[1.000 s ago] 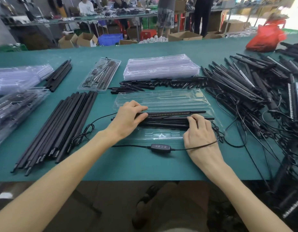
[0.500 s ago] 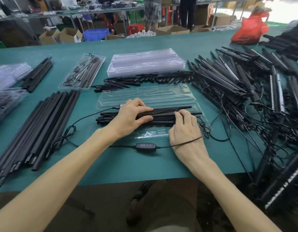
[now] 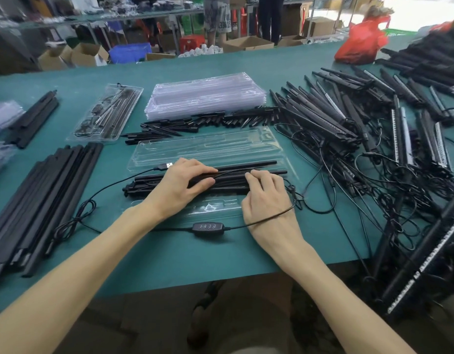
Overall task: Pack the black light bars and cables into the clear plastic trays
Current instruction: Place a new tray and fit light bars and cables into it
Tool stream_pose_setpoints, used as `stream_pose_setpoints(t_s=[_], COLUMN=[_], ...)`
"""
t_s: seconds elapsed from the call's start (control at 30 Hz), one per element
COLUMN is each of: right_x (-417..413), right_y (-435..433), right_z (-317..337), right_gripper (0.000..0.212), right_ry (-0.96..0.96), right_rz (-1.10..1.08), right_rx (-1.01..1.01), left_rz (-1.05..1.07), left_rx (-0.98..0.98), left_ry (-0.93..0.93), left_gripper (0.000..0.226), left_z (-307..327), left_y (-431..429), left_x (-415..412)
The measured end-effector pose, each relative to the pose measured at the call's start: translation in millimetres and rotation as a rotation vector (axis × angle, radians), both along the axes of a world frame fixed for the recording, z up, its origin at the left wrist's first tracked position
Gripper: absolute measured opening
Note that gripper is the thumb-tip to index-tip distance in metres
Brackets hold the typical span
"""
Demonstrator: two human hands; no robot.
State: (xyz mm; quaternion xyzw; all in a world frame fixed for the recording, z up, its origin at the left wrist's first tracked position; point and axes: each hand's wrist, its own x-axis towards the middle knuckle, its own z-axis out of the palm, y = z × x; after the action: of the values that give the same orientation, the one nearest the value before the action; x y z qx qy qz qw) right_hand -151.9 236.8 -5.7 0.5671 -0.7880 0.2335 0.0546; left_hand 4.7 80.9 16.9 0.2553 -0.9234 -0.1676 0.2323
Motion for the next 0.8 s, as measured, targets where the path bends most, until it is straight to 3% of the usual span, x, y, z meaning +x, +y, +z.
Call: stream_pose_setpoints(t_s=[0.47,0.8], right_x=[-0.3,-0.4], right_y=[-1.8,-3.9], right_z=[-3.8,-6.1], right_gripper=[0.046,0.048], right_ry=[0.007,0.008], right_rz=[-0.019,-0.018], right_rx=[-0.009,-0.003], left_rz=[0.11,0.039], left_rx=[-0.009,-0.091], left_ry=[0.031,0.019], left_gripper=[0.023,0.028], left_z=[-2.5,-2.4], left_y=[-1.4,2.0], left_x=[-13.4,-17.9])
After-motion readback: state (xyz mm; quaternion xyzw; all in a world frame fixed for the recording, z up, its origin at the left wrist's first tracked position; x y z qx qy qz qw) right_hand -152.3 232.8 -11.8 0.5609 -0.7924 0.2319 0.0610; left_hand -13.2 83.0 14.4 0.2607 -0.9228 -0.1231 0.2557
